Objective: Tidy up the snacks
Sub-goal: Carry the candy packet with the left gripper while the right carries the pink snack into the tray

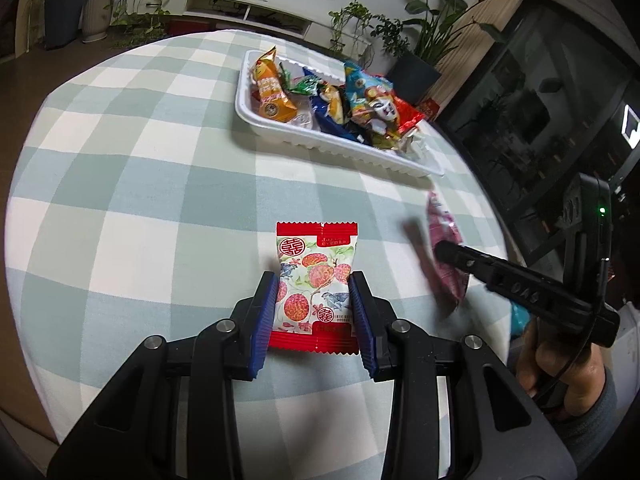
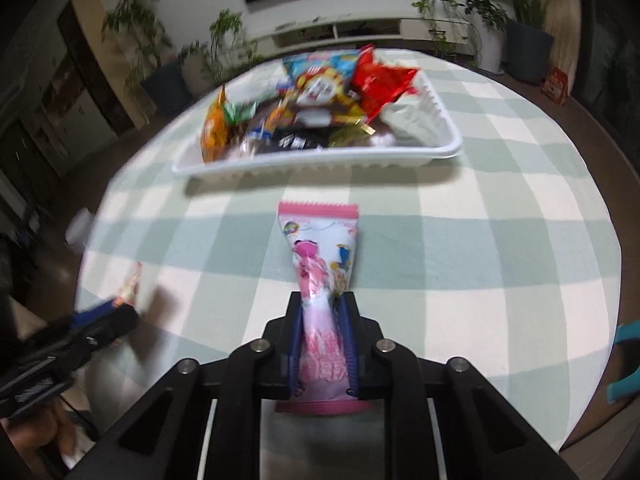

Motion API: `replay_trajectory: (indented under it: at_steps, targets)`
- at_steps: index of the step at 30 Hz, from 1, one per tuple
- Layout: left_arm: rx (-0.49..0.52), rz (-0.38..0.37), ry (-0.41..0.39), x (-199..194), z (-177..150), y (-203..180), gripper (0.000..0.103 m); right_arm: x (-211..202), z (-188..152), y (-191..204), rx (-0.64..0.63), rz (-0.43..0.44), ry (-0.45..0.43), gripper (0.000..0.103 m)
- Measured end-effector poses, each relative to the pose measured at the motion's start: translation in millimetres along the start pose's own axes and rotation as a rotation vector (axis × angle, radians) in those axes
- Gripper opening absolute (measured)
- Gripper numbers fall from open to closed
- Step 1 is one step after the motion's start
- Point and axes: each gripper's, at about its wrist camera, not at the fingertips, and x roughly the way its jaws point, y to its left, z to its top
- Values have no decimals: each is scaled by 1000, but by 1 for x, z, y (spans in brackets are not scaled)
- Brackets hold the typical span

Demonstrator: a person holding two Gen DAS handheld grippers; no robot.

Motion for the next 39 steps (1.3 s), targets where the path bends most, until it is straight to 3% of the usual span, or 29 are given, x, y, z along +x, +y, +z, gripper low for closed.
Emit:
replay_trajectory:
  at_steps: [6, 11, 20, 27, 31, 39]
  targets:
    - [-5, -10, -23, -5, 4, -4, 34, -32, 14, -30, 118, 66, -92, 16]
    - [10, -14, -65, -18, 28, -13, 34, -56, 38, -50, 152, 77, -179, 14]
    - [56, 5, -90, -7, 93, -26, 34, -62, 92, -44, 71, 122, -250, 14]
    - [80, 45, -121, 10, 156, -27, 34, -36, 130, 0, -75, 186, -131, 14]
    - [83, 60, -126, 30, 190, -28, 34, -4, 161, 21, -98, 270, -2, 14]
    - [79, 86, -74, 92, 211, -9, 34, 70, 196, 42, -149, 220, 171, 13]
